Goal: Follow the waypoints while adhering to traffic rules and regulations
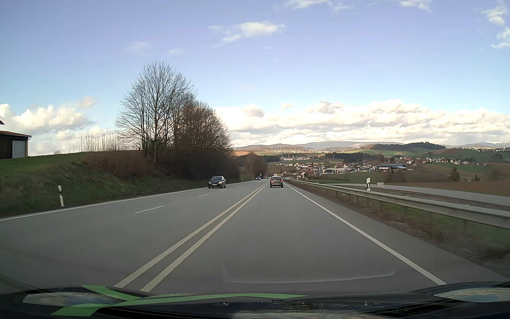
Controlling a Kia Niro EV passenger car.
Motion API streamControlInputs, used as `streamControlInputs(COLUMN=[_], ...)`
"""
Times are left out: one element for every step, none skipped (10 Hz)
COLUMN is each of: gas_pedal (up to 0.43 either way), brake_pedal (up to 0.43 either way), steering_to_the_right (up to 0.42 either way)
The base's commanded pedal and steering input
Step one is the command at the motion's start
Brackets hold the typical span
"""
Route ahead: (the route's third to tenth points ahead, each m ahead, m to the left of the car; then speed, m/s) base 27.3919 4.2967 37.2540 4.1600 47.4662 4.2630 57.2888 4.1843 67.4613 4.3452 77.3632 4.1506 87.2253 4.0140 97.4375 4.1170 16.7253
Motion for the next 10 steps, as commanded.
streamControlInputs(gas_pedal=[0.059,0.079,0.087,0.087,0.098,0.098,0.098,0.098,0.098,0.098], brake_pedal=[0.0,0.0,0.0,0.0,0.0,0.0,0.0,0.0,0.0,0.0], steering_to_the_right=[-0.002,-0.002,-0.002,-0.002,-0.002,-0.002,-0.002,-0.003,-0.003,-0.003])
